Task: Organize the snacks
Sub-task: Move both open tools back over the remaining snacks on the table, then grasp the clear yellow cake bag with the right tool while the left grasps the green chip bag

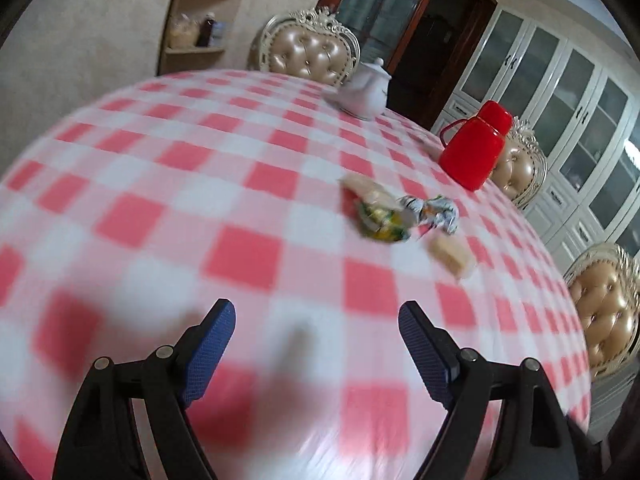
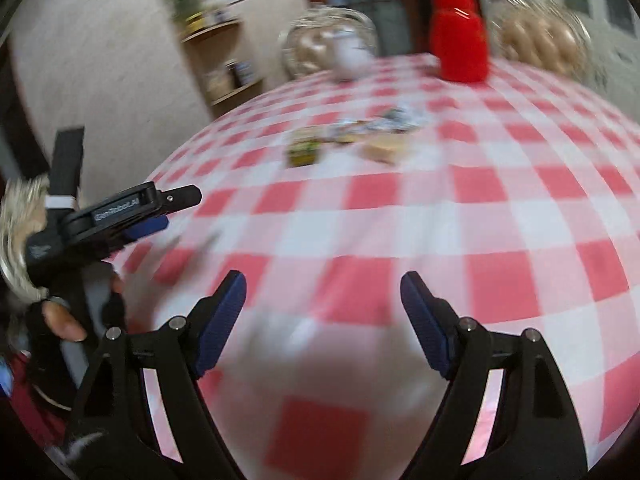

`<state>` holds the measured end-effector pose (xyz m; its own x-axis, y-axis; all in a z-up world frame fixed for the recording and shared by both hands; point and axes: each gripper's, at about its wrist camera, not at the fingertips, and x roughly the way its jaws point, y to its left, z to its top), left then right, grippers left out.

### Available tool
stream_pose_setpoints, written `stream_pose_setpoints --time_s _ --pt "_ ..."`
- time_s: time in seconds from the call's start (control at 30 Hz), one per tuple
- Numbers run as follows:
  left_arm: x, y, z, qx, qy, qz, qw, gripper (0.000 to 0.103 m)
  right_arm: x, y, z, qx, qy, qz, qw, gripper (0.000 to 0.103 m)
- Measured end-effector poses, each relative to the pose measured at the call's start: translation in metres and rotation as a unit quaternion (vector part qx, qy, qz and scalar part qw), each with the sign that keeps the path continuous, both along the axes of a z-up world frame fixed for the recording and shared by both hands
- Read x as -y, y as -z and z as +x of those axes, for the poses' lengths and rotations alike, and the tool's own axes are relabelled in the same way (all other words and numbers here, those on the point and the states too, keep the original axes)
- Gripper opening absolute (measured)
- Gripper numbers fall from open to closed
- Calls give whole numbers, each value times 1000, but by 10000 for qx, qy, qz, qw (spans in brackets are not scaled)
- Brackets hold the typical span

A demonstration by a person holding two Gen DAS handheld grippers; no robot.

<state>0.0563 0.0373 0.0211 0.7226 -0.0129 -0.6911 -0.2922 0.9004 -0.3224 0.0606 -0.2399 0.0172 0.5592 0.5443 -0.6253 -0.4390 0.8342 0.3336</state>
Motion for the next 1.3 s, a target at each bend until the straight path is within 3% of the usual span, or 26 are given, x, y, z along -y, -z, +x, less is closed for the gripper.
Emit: stream_pose_setpoints --time_s 0.17,0.23,0.33,0.5,0.7,0.77,0.8,0.83,0.93,1.03,1.17,1.3 --pt "9 9 49 339 231 117 9991 85 10 5 45 -164 233 19 9996 82" --pt "9 15 60 277 352 173 9988 85 7 6 66 -120 279 -121 9995 82" --pt "0 16 60 336 482 -114 9982 85 -5 8 103 -99 260 -381 9989 82" --pt "-8 17 60 363 399 -334 9980 85 -42 23 173 -186 -262 -953 9949 82" --pt "-4 19 62 272 453 -266 9982 85 -78 29 208 -153 -947 -1176 9884 81" --pt "-1 19 62 255 494 -206 9982 85 -85 30 205 -50 -1022 -1404 9848 73" --pt "0 19 63 250 509 -195 9982 85 -87 30 199 44 -1057 -1561 9821 64" --pt "0 19 63 244 513 -181 9982 85 -87 29 194 86 -1088 -1605 9810 54" --pt "3 21 65 187 528 -116 9984 85 -80 28 174 176 -1317 -1554 9789 39" --pt "7 22 73 140 660 -79 9977 85 -76 23 151 461 -1132 -1753 9769 39" --pt "8 26 94 -48 585 -49 9983 85 -67 23 114 280 -909 -1657 9816 39" --pt "21 30 131 -327 458 270 9981 85 -57 22 78 93 -655 -1516 9862 39"
